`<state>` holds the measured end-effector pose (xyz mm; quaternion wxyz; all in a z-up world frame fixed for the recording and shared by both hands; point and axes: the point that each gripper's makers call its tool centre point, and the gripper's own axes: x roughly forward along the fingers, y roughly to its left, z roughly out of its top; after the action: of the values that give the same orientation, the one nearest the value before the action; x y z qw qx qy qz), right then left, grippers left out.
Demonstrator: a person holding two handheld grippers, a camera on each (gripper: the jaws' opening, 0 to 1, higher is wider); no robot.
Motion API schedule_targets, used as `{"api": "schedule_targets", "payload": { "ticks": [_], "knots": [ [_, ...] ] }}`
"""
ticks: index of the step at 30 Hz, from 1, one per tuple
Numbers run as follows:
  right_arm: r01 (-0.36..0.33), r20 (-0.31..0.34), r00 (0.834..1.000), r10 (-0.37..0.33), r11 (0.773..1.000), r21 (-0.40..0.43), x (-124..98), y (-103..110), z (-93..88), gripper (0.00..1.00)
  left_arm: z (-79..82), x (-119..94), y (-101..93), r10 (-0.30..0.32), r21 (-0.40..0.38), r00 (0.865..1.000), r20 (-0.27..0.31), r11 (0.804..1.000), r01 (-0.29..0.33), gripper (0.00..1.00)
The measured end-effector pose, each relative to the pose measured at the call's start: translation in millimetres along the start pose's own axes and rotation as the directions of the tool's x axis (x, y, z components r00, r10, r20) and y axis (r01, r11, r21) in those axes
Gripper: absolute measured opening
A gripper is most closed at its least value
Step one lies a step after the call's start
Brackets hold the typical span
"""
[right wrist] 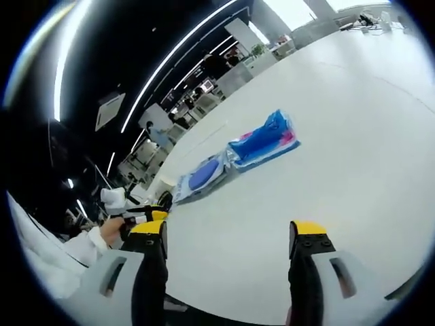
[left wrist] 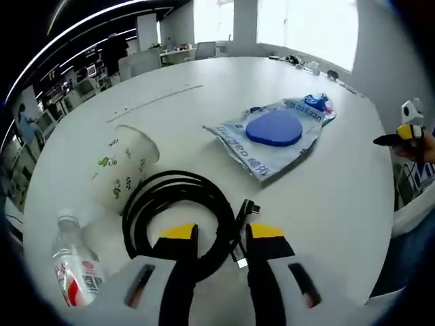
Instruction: Arrange the tabletop items into an orderly group along one side of the table until the central work area is clear of visible clutter.
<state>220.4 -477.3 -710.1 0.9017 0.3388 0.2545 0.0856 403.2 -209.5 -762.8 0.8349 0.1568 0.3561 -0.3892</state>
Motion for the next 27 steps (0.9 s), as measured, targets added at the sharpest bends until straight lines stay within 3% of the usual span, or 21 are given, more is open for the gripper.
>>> {"api": "schedule_targets", "payload": {
  "ticks": [3, 8, 13, 17, 27],
  "knots": [
    [-0.009, -0.01, 1.0, 0.009, 1.0, -0.002, 4.5, 3.4, -0.9, 0.72, 1.0, 1.1, -5.3, -0.006, 0.041, 1.0, 0.013, 0.999, 0.005, 0.14],
    [-0.021, -0.024, 1.0, 0.02, 1.0, -0.005, 9.0, 8.3, -4.1, 0.71, -1.4, 0.7, 0.1, -0.005, 0.018, 1.0, 0.003, 1.0, 0.005, 0.1],
    [-0.033, -0.037, 0.999, 0.032, 0.999, -0.007, 12.4, 14.2, -6.5, 0.71, -3.0, -8.2, -3.7, 0.013, 0.07, 1.0, 0.016, 0.997, -0.014, 0.09],
    [-0.021, -0.041, 0.999, 0.02, 1.0, -0.013, 18.1, 17.3, -9.5, 0.68, 5.5, -22.5, -2.2, 0.027, 0.069, 0.997, 0.076, 0.997, -0.033, 0.08],
    [-0.105, -0.106, 0.989, 0.104, 0.994, -0.005, 41.5, 51.4, -29.2, 0.67, 32.2, -70.5, -2.3, 0.063, 0.093, 0.975, 0.213, 0.992, -0.084, 0.08]
  ]
}}
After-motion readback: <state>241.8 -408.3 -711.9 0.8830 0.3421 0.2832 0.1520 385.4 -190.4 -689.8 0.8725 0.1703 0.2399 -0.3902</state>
